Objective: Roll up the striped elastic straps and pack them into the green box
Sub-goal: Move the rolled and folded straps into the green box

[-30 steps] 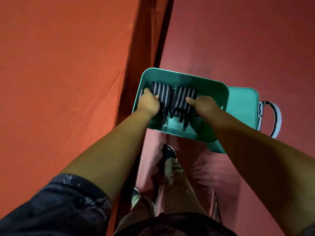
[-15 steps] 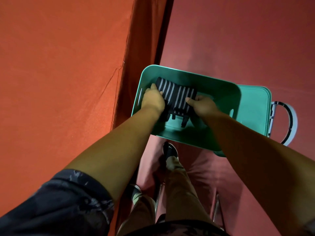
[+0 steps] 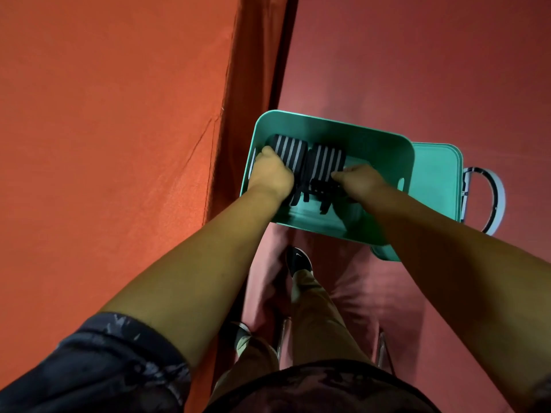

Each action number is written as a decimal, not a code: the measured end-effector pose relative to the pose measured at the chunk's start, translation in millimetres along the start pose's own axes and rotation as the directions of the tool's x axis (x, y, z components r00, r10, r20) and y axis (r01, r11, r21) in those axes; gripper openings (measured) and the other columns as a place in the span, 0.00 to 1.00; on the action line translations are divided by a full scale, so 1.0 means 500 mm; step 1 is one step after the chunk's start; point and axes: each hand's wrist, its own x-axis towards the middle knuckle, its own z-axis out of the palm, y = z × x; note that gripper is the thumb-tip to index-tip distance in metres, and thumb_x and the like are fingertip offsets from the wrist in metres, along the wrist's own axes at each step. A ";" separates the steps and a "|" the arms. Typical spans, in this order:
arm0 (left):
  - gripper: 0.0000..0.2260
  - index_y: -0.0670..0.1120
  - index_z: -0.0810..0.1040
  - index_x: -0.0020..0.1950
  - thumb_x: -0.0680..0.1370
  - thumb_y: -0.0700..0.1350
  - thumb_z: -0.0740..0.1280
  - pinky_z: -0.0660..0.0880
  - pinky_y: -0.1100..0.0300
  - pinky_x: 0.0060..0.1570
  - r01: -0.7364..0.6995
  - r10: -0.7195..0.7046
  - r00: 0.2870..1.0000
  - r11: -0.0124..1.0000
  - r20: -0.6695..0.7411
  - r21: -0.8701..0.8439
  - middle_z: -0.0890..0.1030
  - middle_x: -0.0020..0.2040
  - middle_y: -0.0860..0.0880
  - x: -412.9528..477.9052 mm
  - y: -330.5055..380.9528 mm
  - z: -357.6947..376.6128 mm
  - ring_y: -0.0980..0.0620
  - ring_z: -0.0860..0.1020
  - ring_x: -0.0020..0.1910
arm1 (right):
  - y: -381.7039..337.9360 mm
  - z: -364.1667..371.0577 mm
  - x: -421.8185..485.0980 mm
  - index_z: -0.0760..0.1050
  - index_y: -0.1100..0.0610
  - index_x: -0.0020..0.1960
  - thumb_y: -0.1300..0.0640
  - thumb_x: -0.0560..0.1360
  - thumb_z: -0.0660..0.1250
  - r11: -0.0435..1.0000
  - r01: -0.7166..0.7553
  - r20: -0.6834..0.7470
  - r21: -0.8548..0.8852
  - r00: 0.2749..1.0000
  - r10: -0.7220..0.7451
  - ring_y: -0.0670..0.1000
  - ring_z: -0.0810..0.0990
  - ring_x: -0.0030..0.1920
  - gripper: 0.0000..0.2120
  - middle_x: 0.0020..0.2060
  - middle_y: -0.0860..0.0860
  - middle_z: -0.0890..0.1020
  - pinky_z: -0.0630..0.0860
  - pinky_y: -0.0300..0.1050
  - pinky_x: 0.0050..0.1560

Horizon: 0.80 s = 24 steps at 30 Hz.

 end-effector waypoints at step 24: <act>0.09 0.46 0.77 0.48 0.86 0.38 0.61 0.80 0.52 0.44 0.055 -0.074 0.997 0.901 -0.029 -0.431 0.87 0.51 0.40 -0.322 -0.391 -0.356 0.41 0.87 0.46 | -0.289 0.294 -0.401 0.76 0.55 0.55 0.55 0.84 0.66 0.964 0.263 0.270 -0.030 0.931 -0.246 0.48 0.81 0.38 0.03 0.46 0.53 0.85 0.77 0.44 0.41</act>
